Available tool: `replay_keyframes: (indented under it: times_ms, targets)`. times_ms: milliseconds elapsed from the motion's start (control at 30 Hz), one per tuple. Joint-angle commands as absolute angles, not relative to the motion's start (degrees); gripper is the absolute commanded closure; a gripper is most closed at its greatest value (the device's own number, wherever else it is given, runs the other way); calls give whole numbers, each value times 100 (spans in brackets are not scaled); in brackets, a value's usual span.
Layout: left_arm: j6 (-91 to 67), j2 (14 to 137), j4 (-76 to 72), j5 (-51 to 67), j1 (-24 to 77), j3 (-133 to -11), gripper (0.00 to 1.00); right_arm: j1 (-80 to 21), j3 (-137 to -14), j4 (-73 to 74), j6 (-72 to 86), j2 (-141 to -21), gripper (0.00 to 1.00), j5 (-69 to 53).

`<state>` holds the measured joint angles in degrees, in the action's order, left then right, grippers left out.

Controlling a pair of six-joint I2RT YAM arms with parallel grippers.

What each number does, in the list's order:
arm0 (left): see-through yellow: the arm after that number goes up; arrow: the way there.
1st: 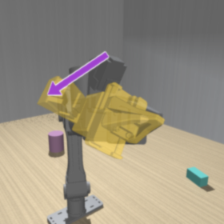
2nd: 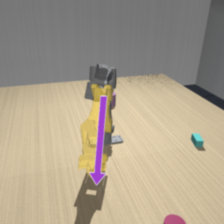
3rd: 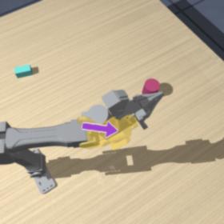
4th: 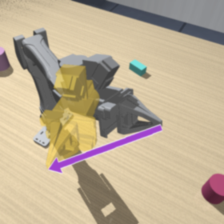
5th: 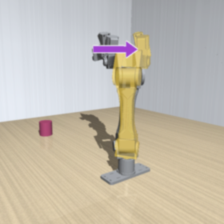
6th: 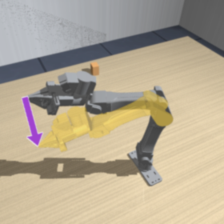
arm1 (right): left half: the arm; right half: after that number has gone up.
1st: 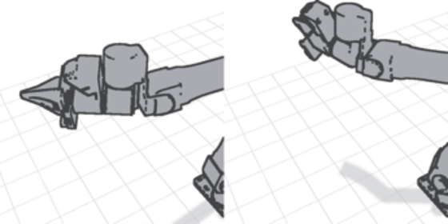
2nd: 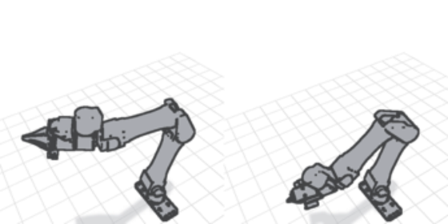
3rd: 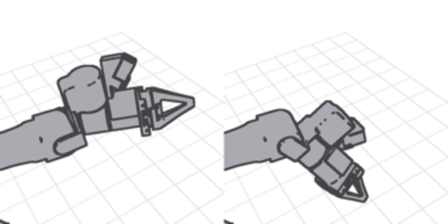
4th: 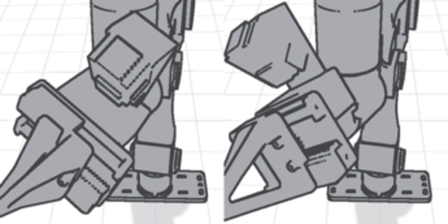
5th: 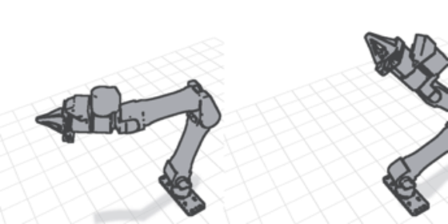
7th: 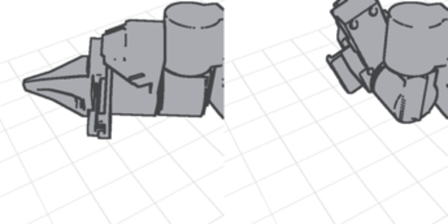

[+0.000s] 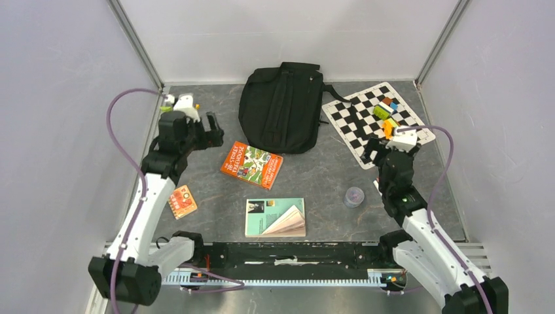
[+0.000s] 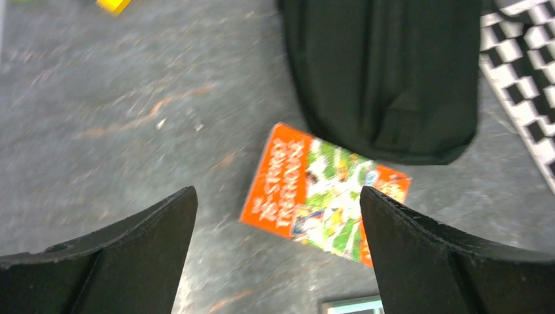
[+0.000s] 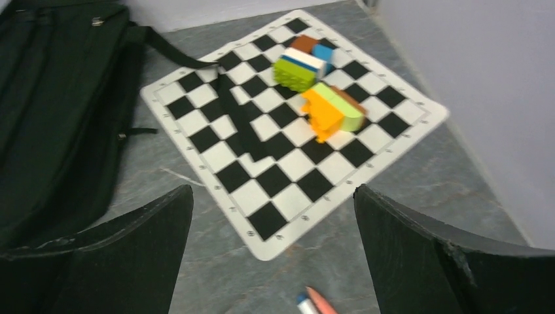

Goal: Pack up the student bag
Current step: Pick up the student bag at the center of the board.

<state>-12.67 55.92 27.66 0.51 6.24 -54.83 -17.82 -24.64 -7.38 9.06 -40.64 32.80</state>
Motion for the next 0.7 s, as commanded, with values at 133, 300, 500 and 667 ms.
replay_keyframes:
  times_ms: [133, 300, 500, 667]
  targets:
    - [-755, 7227, 2601, 141, 2100, -7493, 0, -1762, -3647, -642, 2270, -5486, 2, 1768]
    - [-293, 8189, 3005, 343, 2847, -8132, 0, -1767, -4383, -141, 2829, -6550, 2, 1100]
    - [-317, 8366, 2971, 284, 3076, -7703, 0, -1806, -4482, -561, 3322, -7404, 2, 19]
    - [-593, 8315, 2836, 461, 3077, -7543, 0, -2082, -4346, -1064, 3674, -7964, 3, -496]
